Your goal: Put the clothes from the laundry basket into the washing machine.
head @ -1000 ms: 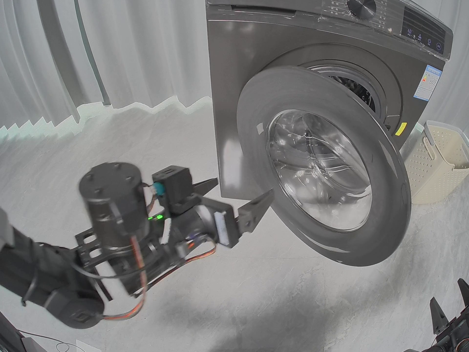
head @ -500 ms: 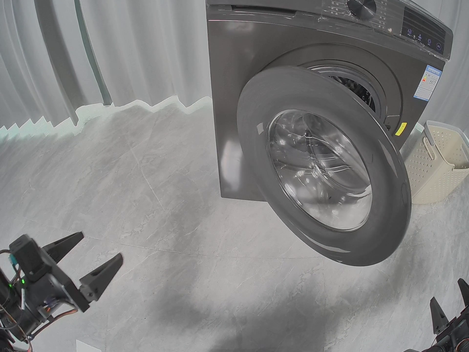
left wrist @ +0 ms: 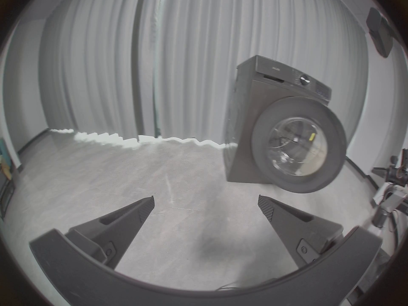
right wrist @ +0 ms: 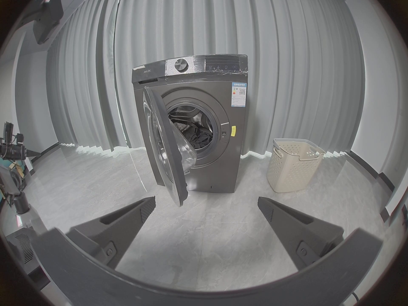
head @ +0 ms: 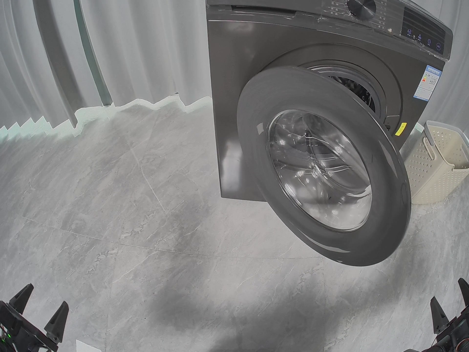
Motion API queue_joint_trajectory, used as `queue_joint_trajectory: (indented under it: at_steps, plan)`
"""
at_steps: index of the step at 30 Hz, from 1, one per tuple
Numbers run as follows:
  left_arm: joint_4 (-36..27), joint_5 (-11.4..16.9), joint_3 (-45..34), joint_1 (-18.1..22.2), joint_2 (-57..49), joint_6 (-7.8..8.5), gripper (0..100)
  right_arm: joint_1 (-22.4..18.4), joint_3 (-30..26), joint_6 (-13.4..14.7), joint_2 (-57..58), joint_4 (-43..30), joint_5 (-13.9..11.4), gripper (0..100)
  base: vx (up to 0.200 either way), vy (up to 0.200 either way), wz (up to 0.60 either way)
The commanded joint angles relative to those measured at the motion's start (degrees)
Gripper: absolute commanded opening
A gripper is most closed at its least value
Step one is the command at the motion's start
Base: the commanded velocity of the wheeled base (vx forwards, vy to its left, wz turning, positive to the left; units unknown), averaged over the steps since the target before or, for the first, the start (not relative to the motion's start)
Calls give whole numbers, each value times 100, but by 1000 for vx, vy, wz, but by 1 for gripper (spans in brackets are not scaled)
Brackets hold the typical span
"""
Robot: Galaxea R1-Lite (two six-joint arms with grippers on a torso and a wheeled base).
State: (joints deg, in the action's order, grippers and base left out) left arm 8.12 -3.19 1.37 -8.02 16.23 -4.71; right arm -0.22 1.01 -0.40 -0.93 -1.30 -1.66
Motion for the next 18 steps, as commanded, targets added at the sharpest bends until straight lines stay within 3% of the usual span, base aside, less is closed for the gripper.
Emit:
queue_joint_trajectory:
  at_steps: [1,5,6,8,10,13,14,15,18]
  plan:
    - [-750,21,-137,987,-1280,251,100,-4,-57,-92,93,25,-63,100,0,0,0]
    - [-786,117,-137,837,-1579,348,100,4,-13,-118,93,368,-177,100,0,0,0]
    - [-786,152,-137,811,-1614,374,100,22,514,-118,57,719,-265,100,0,0,0]
    - [-794,152,-137,811,-1614,453,100,40,1068,-118,-224,649,-397,100,0,0,0]
    - [-803,144,-137,811,-1614,471,100,48,1323,-118,-593,500,-572,100,0,0,0]
    - [-803,144,-137,820,-1614,418,100,48,1314,-118,-1094,253,-959,100,0,0,0]
    - [-803,144,-137,820,-1614,409,100,48,1314,-118,-1129,245,-986,100,0,0,0]
    - [-803,135,-137,820,-1614,400,100,48,1314,-118,-1577,174,-1197,100,0,0,0]
    - [-794,161,-137,820,-1614,427,100,48,1340,-127,-2245,271,-1460,100,0,-200,0]
